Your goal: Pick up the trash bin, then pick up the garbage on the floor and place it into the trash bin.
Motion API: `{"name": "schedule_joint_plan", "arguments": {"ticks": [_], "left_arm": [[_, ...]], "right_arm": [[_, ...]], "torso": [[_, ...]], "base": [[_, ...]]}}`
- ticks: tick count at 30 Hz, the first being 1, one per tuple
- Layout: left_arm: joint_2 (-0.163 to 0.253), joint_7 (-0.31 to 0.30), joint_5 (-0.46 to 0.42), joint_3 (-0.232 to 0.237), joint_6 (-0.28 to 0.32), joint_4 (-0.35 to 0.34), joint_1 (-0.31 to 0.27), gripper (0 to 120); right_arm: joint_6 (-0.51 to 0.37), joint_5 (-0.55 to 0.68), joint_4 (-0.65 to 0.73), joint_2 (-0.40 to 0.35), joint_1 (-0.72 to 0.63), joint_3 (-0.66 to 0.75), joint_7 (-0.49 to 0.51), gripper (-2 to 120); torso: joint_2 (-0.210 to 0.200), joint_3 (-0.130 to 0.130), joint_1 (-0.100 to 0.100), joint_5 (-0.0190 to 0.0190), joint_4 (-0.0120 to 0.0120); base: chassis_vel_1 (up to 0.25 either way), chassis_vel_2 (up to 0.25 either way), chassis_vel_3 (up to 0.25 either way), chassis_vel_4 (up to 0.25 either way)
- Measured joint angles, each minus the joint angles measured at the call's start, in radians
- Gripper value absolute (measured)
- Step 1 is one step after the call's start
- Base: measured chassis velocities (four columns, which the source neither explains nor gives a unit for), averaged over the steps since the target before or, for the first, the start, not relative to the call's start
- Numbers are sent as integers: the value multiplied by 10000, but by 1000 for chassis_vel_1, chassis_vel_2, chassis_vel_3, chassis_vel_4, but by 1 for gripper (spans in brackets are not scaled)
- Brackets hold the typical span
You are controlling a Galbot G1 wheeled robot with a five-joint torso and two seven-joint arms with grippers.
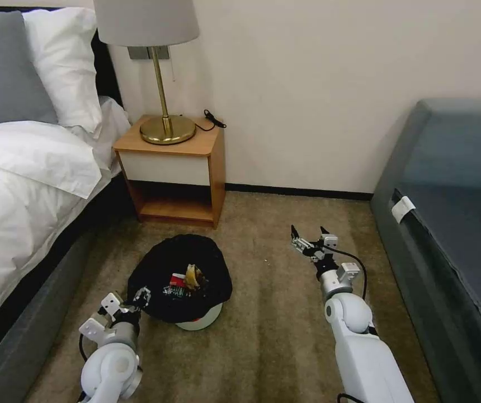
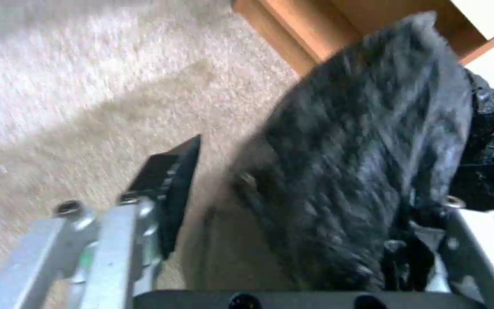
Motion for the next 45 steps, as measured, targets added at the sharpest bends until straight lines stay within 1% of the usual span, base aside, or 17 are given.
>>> {"name": "schedule_joint_plan", "arguments": {"ticks": [3, 6, 8, 10, 12, 14, 15, 17, 19, 20, 23, 28, 31, 35, 40, 44, 45], "left_arm": [[80, 93, 552, -40, -36, -35, 88, 82], [288, 215, 1342, -87, -126, -118, 240, 97], [334, 256, 1568, -90, -177, -125, 277, 98], [494, 384, 2379, -104, -395, -129, 409, 100], [494, 384, 2379, -104, -395, -129, 409, 100], [693, 584, 3591, -140, -717, -85, 585, 100], [693, 584, 3591, -140, -717, -85, 585, 100], [828, 760, 4473, -175, -1051, 20, 720, 100], [960, 1017, 5712, -199, -1735, 202, 871, 100], [960, 1017, 5712, -199, -1735, 202, 871, 100], [1014, 1328, 7378, -205, -2552, 455, 971, 100], [1006, 1640, 8189, -146, -3050, 578, 981, 100], [921, 1930, 9100, -105, -3556, 649, 984, 100], [806, 2085, 9499, 15, -3877, 449, 1026, 100], [659, 2089, 9509, 109, -3933, 211, 1069, 100], [429, 2054, 9510, 216, -3939, -24, 1169, 100], [234, 2036, 9538, 301, -3940, -137, 1264, 100]], "right_arm": [[38, -92, 49, 24, -56, 1, 20, 100], [150, -226, 141, 75, -170, 5, 52, 100], [171, -247, 161, 85, -193, 5, 61, 100], [273, -352, 226, 129, -292, 21, 96, 100], [273, -352, 226, 129, -292, 21, 96, 100], [334, -464, 336, 196, -434, 35, 125, 100], [334, -464, 336, 196, -434, 35, 125, 100], [401, -525, 376, 223, -513, 37, 145, 100], [554, -612, 396, 237, -598, 36, 216, 100], [554, -612, 396, 237, -598, 36, 216, 100], [760, -696, 436, 235, -781, 76, 343, 100], [832, -698, 538, 171, -1019, 104, 433, 100], [916, -722, 588, 148, -1194, 155, 462, 100], [1041, -817, 593, 210, -1363, 187, 536, 100], [1130, -979, 597, 285, -1480, 209, 602, 100], [1172, -1086, 682, 346, -1629, 224, 690, 100], [1181, -1120, 754, 361, -1733, 220, 734, 100]], "torso": [[0, 0, 0, 0, 0], [0, 0, 0, 1, 0], [0, 0, 0, 1, 0], [0, 0, 0, 1, 0], [0, 0, 0, 1, 0], [0, 0, 0, -1, 0], [0, 0, 0, -1, 0], [0, 0, 0, 1, 0], [0, 0, 0, 0, 2], [0, 0, 0, 0, 2], [0, 0, 0, 0, 1], [0, 0, 0, 1, 0], [0, 0, 0, 0, 0], [0, 0, 0, 2, 0], [0, 1, 0, 1, 0], [0, 0, 0, 2, 0], [0, 1, 0, 2, 0]], "base": [[0, 0, 0, 0], [0, 0, 0, 0], [0, 0, 0, 0], [0, 0, 0, 0], [0, 0, 0, 0], [0, 0, 0, 0], [0, 0, 0, 0], [0, 0, 0, 0], [0, 0, 0, 0], [0, 0, 0, 0], [0, 0, 0, 0], [0, 0, 0, 0], [0, 0, 0, 0], [0, 0, 0, 0], [0, 0, 0, 0], [0, 0, 0, 0], [0, 0, 0, 0]]}}
